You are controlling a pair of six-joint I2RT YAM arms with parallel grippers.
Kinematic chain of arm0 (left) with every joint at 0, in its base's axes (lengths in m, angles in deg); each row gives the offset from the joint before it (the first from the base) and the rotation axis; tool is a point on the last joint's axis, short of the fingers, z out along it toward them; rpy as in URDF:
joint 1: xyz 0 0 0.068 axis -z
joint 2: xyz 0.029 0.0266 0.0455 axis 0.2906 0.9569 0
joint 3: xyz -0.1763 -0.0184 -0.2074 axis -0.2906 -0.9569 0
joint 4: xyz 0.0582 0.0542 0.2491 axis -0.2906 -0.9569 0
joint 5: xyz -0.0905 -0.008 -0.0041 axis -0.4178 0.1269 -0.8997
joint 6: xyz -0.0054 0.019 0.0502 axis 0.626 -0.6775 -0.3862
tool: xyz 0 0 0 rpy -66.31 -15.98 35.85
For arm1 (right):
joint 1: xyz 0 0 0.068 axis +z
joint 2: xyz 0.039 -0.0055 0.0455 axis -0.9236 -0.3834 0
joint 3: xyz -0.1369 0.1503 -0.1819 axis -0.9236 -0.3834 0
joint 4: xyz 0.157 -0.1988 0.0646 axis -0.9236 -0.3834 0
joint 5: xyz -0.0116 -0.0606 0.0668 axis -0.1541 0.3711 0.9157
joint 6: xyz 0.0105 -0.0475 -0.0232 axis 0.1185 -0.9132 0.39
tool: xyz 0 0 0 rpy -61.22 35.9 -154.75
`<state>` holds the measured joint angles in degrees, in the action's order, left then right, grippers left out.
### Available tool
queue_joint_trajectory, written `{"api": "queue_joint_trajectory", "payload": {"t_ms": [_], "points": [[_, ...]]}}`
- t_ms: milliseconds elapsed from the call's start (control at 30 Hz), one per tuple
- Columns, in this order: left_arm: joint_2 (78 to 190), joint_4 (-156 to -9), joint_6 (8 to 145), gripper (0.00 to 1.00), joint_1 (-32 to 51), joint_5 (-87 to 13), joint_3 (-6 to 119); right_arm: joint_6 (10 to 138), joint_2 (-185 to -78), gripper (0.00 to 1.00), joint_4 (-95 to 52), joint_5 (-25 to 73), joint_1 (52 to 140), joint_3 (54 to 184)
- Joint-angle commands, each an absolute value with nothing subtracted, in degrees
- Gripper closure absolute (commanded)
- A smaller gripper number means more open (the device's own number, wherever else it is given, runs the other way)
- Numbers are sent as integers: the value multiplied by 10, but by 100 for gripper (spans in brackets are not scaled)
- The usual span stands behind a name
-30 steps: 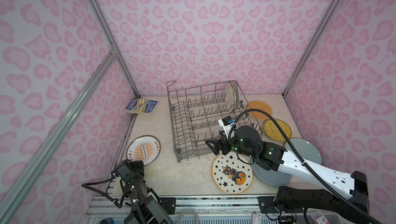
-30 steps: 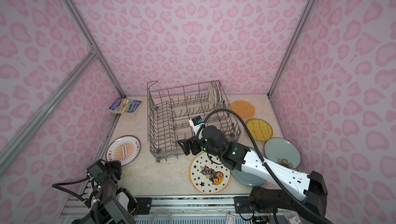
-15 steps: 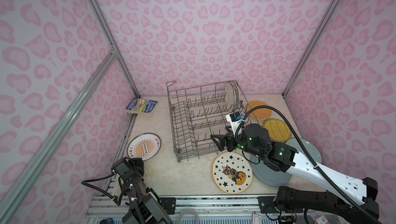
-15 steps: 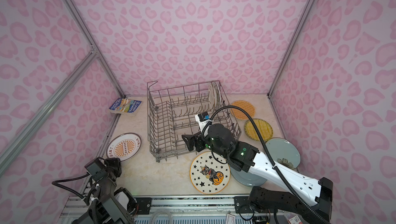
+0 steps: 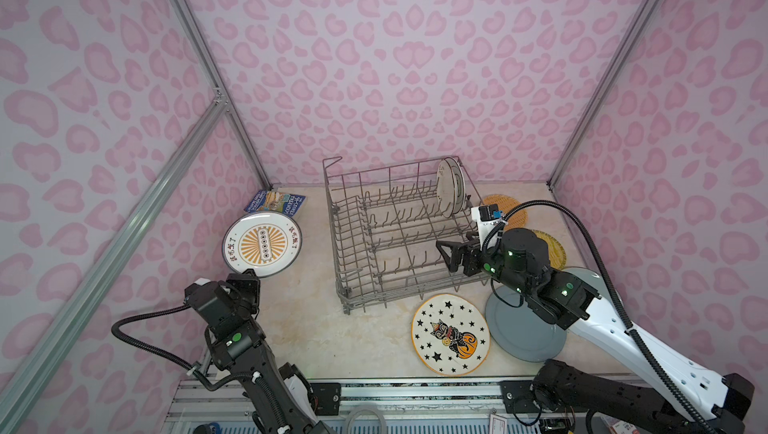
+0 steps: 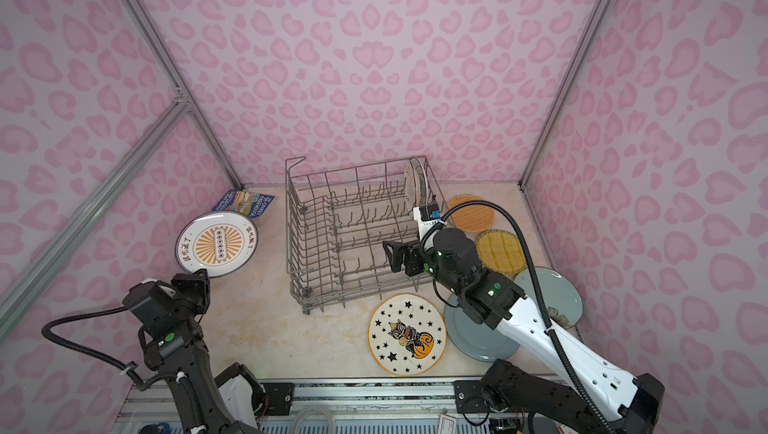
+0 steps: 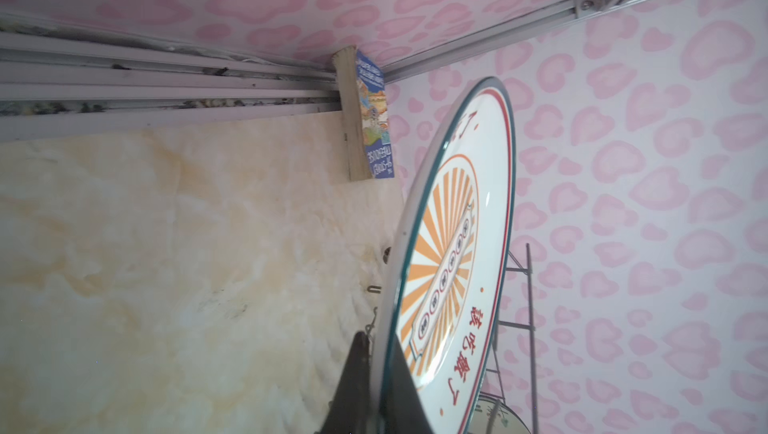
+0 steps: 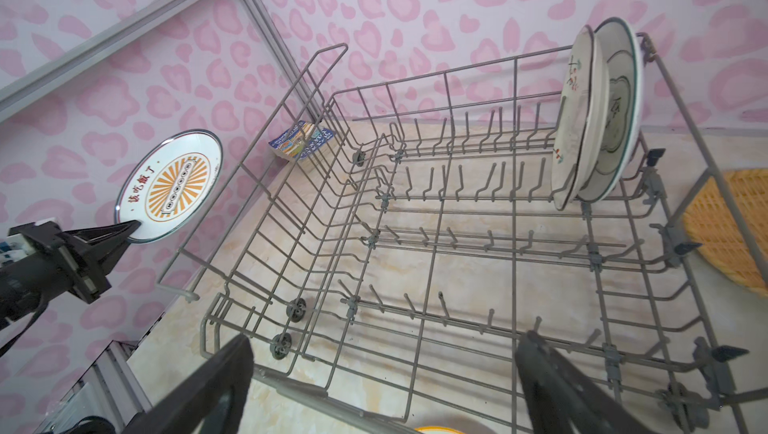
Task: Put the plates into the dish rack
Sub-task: 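Lift the sunburst plate upright with the left gripper toward the rack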
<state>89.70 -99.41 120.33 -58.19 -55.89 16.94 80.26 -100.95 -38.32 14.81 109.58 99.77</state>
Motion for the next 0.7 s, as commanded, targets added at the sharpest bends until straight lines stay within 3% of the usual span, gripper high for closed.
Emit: {"api": "queue_joint_trajectory", "payload": {"t_ms": [0, 267, 467, 667], "points": [[907, -960, 1241, 97, -548, -588, 215, 821, -1010, 2, -360, 173, 1082, 994], [1038, -919, 1224, 97, -330, -583, 414, 859, -1026, 2, -358, 218, 1039, 1027], [1161, -865, 1209, 97, -173, -636, 486, 886, -1048, 2, -362, 231, 1020, 1073], [1224, -826, 1202, 97, -97, -674, 498, 920, -1073, 2, -324, 241, 1016, 1081]]}}
